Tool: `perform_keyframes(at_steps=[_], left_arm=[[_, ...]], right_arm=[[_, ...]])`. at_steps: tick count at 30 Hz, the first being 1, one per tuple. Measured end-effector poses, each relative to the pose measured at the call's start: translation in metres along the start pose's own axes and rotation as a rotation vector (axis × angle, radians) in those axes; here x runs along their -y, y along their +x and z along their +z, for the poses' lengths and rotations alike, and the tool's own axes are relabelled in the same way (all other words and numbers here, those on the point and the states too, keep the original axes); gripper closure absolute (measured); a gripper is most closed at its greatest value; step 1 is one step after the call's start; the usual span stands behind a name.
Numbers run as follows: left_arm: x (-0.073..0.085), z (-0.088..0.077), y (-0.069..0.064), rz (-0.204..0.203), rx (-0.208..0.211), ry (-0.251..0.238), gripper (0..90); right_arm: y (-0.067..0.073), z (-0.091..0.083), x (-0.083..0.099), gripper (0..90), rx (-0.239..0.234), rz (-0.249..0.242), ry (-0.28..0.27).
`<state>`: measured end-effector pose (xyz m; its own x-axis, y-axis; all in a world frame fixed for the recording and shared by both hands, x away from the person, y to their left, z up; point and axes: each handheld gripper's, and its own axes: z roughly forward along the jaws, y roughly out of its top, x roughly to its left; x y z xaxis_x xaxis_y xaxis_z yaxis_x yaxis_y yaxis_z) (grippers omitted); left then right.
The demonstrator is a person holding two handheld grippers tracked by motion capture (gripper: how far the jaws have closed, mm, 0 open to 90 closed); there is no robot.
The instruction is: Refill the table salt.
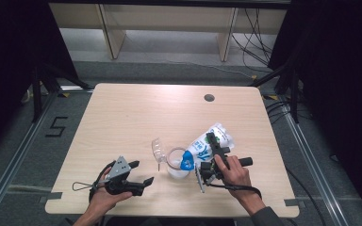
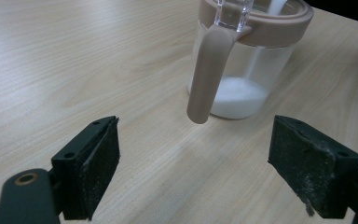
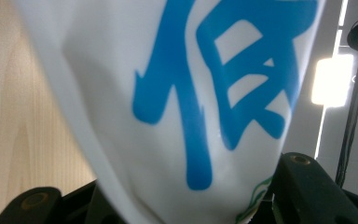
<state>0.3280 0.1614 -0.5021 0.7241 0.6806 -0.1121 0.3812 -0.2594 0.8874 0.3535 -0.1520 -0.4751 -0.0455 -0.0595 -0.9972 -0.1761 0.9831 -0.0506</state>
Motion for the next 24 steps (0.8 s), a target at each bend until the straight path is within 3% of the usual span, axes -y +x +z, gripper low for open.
perform_keyframes(at_steps=[9,10,11,13,20,22,24], left_arm=[[-0.0002,-0.0011,-0.0001,-0.002,-0.007,0.003,15.9],[-0.0003,-0.0011,-0.0002,-0.003,-0.008,0.004,15.9],[0.0,-0.0002,-0.0008,-0.013,0.0,-0.003,15.9],[-0.0003,-0.0008,-0.001,0.0,-0.004,0.004,15.9],[-0.0001,-0.0009,-0.0008,-0.009,-0.005,-0.001,15.9],[-0.0003,-0.0009,-0.0007,-0.002,-0.005,0.0,15.9],[-0.0003,-0.0007,-0.001,-0.001,-0.005,0.0,15.9]], right_arm=[[-0.0011,0.0045,-0.002,58.1,0.007,-0.022,-0.011],[-0.0045,0.0046,-0.003,58.1,0.013,-0.072,-0.021],[-0.0054,0.0041,-0.0033,58.1,0.009,-0.084,-0.016],[-0.0041,0.0033,-0.0031,58.1,0.003,-0.061,-0.005],[-0.0046,0.0032,-0.0032,58.1,0.005,-0.063,-0.005],[0.0004,0.0031,-0.0021,58.1,0.002,-0.001,0.002],[0.0001,0.0032,-0.002,58.1,0.004,-0.006,-0.002]])
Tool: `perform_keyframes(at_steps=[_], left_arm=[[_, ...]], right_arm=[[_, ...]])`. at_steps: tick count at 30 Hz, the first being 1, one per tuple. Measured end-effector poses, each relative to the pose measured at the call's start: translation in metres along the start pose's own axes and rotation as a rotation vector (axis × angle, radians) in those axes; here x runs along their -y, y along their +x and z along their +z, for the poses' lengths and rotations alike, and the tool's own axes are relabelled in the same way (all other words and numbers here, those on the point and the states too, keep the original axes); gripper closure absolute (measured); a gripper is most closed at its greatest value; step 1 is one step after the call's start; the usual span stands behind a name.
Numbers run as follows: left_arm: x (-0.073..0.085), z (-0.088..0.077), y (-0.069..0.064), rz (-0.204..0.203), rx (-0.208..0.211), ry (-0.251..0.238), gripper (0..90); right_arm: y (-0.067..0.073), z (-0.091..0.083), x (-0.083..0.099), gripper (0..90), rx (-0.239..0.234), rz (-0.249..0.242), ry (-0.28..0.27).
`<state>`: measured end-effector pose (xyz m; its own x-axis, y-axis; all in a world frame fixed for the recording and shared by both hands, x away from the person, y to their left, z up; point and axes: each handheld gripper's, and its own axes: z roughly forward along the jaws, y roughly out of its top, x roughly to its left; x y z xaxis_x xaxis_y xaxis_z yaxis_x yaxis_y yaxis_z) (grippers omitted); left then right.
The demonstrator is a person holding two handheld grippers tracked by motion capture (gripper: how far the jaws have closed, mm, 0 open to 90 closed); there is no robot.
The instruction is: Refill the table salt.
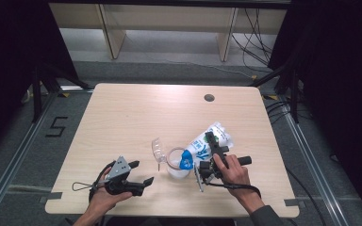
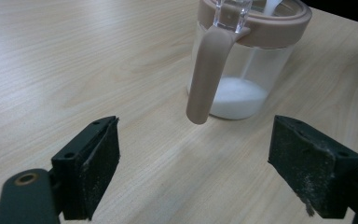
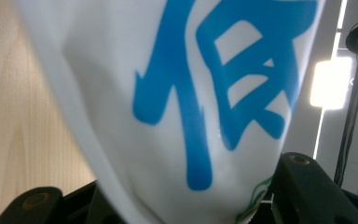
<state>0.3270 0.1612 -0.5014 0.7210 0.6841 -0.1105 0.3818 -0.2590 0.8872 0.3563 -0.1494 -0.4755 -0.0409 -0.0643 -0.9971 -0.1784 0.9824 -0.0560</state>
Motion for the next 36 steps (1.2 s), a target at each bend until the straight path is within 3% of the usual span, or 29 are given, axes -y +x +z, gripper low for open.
perform_keyframes(at_steps=[8,9,11,13,18,19,21,23,26,28,29,30,31,32,35,36], left_arm=[[0.0001,0.0007,0.0002,-0.005,0.005,-0.005,15.9],[0.0,0.0004,0.0001,-0.002,0.002,-0.002,15.9],[-0.0001,0.0002,0.0,0.0,0.004,-0.003,15.9],[0.0,-0.0002,-0.0003,-0.013,0.0,-0.004,15.9],[0.0,-0.0001,-0.0007,-0.012,0.0,-0.002,15.9],[0.0001,0.0004,-0.0005,-0.013,0.006,-0.005,15.9],[-0.0002,0.0001,0.0001,-0.001,0.0,-0.001,15.9],[0.0003,-0.0003,-0.0004,-0.012,-0.001,-0.002,15.9],[0.0005,-0.0012,0.0008,0.001,0.003,-0.004,15.9],[0.0004,-0.002,0.0012,0.01,0.002,-0.001,15.9],[0.0005,-0.0017,0.0007,0.004,0.002,-0.004,16.0],[0.0006,-0.0014,0.0002,0.0,0.003,-0.005,16.3],[0.0007,-0.0012,-0.0001,0.002,0.003,-0.003,16.4],[0.0007,-0.0009,-0.0001,0.002,0.005,-0.007,16.4],[0.0005,-0.0011,0.0006,0.002,0.004,-0.005,16.3],[0.0006,-0.0012,0.0008,0.001,0.003,-0.003,16.2]], right_arm=[[-0.0006,-0.0008,0.0004,58.2,0.005,0.002,0.004],[-0.002,-0.0002,0.0004,58.2,0.007,-0.026,-0.007],[0.0011,-0.003,-0.0002,58.2,0.003,0.014,0.029],[-0.0015,-0.0019,0.0002,58.3,0.001,-0.024,0.012],[-0.0006,-0.0008,0.0006,58.3,0.013,-0.015,-0.003],[-0.0021,0.0003,0.0003,58.3,0.023,-0.037,-0.023],[-0.0018,-0.0003,0.0002,58.3,0.023,-0.035,-0.02],[-0.0044,0.0005,-0.0003,58.3,0.032,-0.073,-0.037],[-0.0041,0.0002,0.0,58.5,0.028,-0.076,-0.038],[0.0001,-0.0035,-0.001,58.5,0.0,-0.003,0.018],[-0.0011,-0.0031,-0.0012,58.5,0.009,-0.025,0.006],[0.0014,-0.0042,-0.0016,58.7,0.006,0.003,0.02],[0.0012,-0.0038,-0.002,58.8,0.013,-0.009,0.013],[-0.0001,-0.0006,-0.0016,59.0,0.035,-0.033,-0.039],[0.0018,-0.0019,-0.0018,59.1,0.022,-0.007,-0.017],[-0.0009,-0.001,-0.0021,59.1,0.027,-0.045,-0.031]])
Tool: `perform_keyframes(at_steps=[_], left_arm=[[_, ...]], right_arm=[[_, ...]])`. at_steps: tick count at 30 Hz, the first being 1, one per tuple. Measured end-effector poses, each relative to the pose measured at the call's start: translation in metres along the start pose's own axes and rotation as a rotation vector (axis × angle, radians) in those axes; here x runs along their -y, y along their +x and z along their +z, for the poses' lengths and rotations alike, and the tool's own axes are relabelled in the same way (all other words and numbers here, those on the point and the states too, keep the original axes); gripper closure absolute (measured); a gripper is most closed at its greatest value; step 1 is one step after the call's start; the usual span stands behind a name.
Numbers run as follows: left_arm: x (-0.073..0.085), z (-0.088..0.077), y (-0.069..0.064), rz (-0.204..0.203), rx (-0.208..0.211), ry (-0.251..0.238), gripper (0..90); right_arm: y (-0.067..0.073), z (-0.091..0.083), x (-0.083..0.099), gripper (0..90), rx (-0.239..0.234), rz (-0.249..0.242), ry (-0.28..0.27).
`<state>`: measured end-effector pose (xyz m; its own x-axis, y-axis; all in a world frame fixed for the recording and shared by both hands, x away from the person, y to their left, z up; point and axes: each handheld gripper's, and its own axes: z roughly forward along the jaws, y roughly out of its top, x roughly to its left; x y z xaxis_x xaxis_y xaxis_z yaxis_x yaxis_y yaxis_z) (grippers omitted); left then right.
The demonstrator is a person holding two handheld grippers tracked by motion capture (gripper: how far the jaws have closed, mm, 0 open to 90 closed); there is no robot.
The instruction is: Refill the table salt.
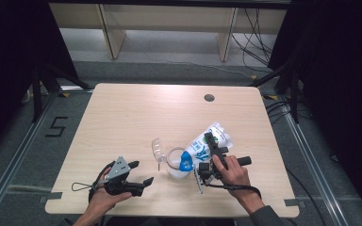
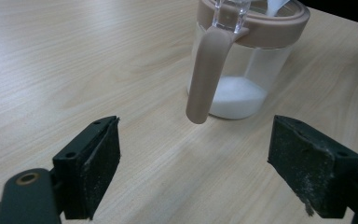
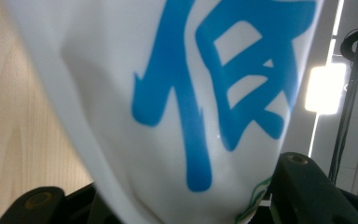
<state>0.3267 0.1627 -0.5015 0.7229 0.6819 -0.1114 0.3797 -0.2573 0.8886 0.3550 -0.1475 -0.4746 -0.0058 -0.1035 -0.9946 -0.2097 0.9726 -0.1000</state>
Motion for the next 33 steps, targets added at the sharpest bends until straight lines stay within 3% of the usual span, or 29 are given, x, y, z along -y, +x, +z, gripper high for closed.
perform_keyframes(at_steps=[1,8,9,11,15,33], left_arm=[[0.0,-0.0001,0.0001,0.001,0.0,0.0,16.1],[-0.0001,-0.0003,-0.0003,0.002,-0.001,-0.002,15.9],[-0.0001,-0.0001,-0.0002,0.001,0.0,-0.002,15.9],[0.0002,0.0003,-0.001,-0.011,-0.007,0.003,15.9],[-0.0002,-0.0004,-0.0002,0.004,0.001,-0.001,15.9],[-0.0004,-0.0003,0.0,0.002,0.0,-0.002,15.8]], right_arm=[[-0.0024,0.0006,-0.0002,59.2,0.009,-0.035,-0.012],[-0.0013,0.0003,-0.0002,59.5,0.008,-0.02,-0.009],[0.0011,-0.0003,0.0004,59.7,0.001,0.012,0.003],[0.002,-0.0008,0.0003,59.8,-0.003,0.023,0.01],[0.0016,-0.0007,0.0003,60.1,-0.003,0.019,0.008],[0.0005,-0.001,0.0004,61.7,0.0,0.006,0.004]])
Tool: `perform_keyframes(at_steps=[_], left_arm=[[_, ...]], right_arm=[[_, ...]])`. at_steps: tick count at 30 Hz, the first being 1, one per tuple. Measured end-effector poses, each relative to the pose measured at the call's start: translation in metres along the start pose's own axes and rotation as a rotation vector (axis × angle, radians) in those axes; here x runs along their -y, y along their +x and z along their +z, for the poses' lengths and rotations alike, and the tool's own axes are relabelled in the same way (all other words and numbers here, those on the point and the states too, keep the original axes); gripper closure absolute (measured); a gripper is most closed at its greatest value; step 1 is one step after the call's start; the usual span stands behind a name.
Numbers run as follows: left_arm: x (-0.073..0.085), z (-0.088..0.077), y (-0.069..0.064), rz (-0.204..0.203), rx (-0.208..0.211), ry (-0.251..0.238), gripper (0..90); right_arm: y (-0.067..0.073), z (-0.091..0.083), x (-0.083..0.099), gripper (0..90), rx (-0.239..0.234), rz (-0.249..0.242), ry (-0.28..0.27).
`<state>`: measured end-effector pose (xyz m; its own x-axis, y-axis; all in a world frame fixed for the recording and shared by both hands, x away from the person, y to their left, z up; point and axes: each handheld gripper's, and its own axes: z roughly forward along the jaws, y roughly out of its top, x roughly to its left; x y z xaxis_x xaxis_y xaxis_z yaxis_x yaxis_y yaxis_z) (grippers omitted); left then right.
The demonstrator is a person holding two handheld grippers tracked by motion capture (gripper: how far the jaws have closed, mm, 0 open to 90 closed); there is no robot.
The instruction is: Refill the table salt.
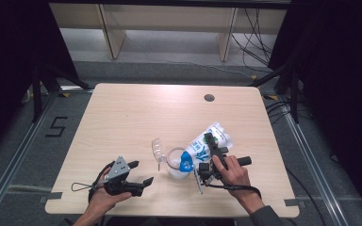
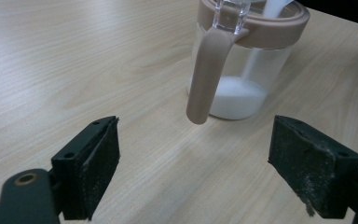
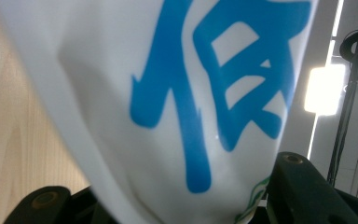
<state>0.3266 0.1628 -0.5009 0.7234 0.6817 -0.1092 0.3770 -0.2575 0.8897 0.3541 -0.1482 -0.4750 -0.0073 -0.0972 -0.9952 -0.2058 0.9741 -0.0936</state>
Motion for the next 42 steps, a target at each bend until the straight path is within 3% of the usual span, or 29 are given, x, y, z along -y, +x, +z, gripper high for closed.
perform_keyframes(at_steps=[14,16,17,28,30,31,35,36,38,40,42], left_arm=[[0.0007,0.0004,-0.0009,-0.011,-0.005,0.005,15.8],[0.0005,0.0005,-0.0008,-0.003,0.003,-0.003,15.8],[0.0003,0.0004,-0.0006,-0.001,0.002,-0.001,15.8],[0.0005,0.0003,-0.0004,-0.001,0.0,-0.001,15.8],[0.0005,0.0006,-0.0001,-0.005,-0.001,0.001,15.8],[0.0007,0.0004,-0.001,-0.014,-0.008,0.005,15.8],[0.0003,0.0002,-0.0004,-0.001,-0.001,0.0,15.8],[0.0003,0.0005,-0.0002,-0.001,0.0,0.001,15.8],[0.0007,0.0004,-0.0007,-0.004,-0.006,0.004,15.8],[0.0005,0.0004,-0.0003,0.0,0.0,0.0,15.8],[0.0005,0.0005,-0.0007,-0.008,-0.006,0.005,15.8]], right_arm=[[-0.0016,-0.0004,-0.0002,62.4,-0.015,-0.022,0.001],[-0.0002,-0.0015,-0.0002,62.5,-0.019,-0.002,0.015],[0.0019,-0.0023,-0.0005,62.5,-0.017,0.031,0.024],[0.0019,-0.0025,-0.0004,62.8,-0.015,0.028,0.021],[-0.0033,-0.0014,-0.0012,62.8,-0.005,-0.036,-0.004],[-0.0039,-0.0023,-0.002,62.9,0.005,-0.042,0.004],[-0.0039,-0.0027,-0.0022,62.9,-0.002,-0.038,0.006],[-0.0011,-0.0026,-0.0015,63.0,-0.012,0.003,0.014],[-0.004,-0.0008,-0.0016,63.0,0.007,-0.047,-0.016],[-0.002,-0.0018,-0.0014,63.1,-0.011,-0.02,0.004],[-0.0023,-0.0009,-0.0011,63.1,-0.001,-0.026,-0.009]])
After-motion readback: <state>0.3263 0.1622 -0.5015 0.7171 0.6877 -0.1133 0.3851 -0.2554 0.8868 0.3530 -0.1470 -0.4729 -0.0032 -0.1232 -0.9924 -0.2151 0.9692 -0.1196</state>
